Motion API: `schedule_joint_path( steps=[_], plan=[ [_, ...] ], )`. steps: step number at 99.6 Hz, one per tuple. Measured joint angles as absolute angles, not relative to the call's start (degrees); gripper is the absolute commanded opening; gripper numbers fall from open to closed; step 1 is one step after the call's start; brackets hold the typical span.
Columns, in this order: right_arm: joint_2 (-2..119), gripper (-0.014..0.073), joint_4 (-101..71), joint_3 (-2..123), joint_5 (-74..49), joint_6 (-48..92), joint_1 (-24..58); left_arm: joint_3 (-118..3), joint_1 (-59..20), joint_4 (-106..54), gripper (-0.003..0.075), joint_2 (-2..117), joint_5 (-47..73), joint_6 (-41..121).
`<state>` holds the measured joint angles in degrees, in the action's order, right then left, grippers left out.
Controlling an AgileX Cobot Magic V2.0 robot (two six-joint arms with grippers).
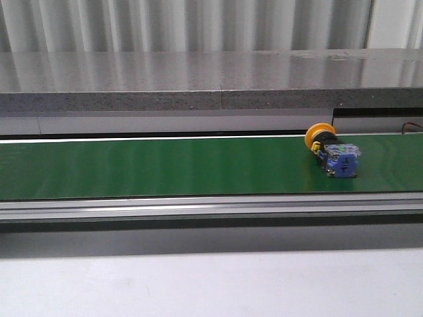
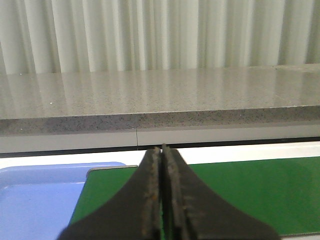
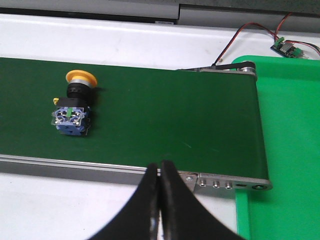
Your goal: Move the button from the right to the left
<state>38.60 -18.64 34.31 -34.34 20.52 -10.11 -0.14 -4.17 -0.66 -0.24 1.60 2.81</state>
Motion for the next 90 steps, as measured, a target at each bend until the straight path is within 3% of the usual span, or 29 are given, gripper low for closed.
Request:
schedule_joint_path(
  steps=[28, 47, 90],
  plan=[
    [38.6, -0.0068, -18.6, 34.3, -34.3, 20.5, -10.1, -0.4, -4.2, -4.3, -0.0020, -0.2, 3.9, 2.8],
    [38.6, -0.0068, -18.6, 34.3, -34.3, 20.5, -10.1, -7.3, -4.2, -9.3, -0.0020, 1.7, 9.7, 2.8],
    [38.6, -0.0068, -18.6, 34.3, -34.3, 20.5, -10.1, -37.3, -4.2, -10.5, -0.0020, 30.3, 38.2, 2.8]
  ],
)
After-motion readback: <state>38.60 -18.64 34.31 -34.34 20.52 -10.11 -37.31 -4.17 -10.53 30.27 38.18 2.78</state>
